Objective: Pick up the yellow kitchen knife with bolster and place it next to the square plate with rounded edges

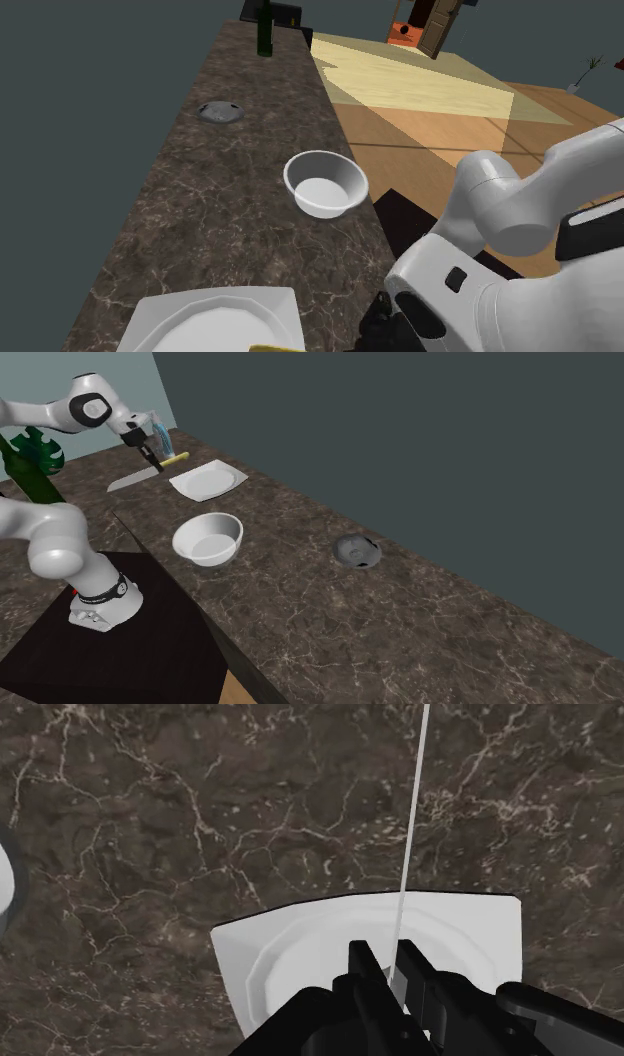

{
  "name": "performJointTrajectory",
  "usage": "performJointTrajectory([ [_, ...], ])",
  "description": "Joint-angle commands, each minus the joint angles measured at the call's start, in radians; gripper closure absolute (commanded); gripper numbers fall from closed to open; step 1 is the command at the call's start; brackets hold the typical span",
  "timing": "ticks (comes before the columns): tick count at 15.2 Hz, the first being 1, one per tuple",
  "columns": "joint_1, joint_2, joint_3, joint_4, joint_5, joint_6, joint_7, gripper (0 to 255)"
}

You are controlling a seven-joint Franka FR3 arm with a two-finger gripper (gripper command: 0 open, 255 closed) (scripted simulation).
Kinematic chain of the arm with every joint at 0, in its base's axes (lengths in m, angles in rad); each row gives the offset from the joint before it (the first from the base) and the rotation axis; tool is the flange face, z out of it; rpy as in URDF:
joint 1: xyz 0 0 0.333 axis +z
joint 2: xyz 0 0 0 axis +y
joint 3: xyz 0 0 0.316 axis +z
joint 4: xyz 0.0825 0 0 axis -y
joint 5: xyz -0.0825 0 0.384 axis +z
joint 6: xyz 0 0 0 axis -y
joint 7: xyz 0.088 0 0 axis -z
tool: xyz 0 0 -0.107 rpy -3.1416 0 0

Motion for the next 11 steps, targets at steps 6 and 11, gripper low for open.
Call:
performJointTrajectory([
  [6,-0.087,0.095,0.228,0.182,-0.019,-0.048,0.192,255],
  [11,-0.241,0.165,0.458,0.345,-0.053,-0.09,0.321,255],
])
